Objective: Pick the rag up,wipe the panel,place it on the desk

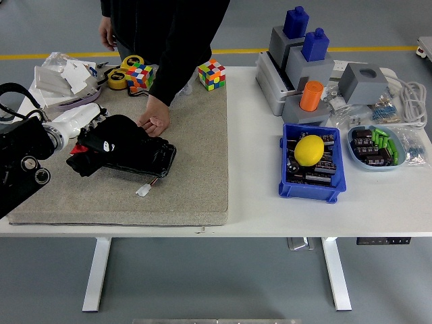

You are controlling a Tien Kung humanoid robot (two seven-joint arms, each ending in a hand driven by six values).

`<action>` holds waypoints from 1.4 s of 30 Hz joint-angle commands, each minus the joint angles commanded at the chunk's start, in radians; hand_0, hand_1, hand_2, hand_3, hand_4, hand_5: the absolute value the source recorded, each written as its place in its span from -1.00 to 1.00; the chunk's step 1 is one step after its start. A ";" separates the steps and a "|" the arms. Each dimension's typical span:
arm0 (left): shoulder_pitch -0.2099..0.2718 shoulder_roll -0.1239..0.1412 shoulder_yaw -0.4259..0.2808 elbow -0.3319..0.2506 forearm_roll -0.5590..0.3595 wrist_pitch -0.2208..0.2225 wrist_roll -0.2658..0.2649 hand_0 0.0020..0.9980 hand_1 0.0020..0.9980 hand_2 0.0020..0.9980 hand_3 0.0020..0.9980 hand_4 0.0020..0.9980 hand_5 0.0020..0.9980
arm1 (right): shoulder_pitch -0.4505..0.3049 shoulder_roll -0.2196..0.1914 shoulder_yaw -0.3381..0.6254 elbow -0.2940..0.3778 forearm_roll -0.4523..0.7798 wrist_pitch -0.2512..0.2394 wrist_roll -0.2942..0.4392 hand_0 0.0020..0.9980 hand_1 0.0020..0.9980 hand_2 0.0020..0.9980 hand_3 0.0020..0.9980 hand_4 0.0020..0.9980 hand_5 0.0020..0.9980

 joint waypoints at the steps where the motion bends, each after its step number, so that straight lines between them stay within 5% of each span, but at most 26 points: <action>1: 0.001 0.007 -0.004 0.007 0.000 0.000 -0.001 -0.49 -0.48 -0.19 0.21 0.32 -0.84 | -0.001 0.000 0.003 0.002 -0.003 0.000 0.000 0.46 0.36 0.37 0.19 1.00 0.02; 17: 0.036 0.063 -0.061 0.108 -0.007 0.005 -0.026 -0.49 -0.49 -0.19 0.21 0.32 -0.84 | -0.006 0.003 0.007 0.003 -0.006 -0.002 -0.003 0.46 0.36 0.37 0.19 1.00 0.02; 42: 0.148 0.132 -0.195 0.140 0.005 0.019 -0.056 -0.48 -0.49 -0.19 0.21 0.31 -0.83 | -0.014 0.005 0.005 0.005 -0.010 -0.004 -0.004 0.46 0.36 0.37 0.19 1.00 0.02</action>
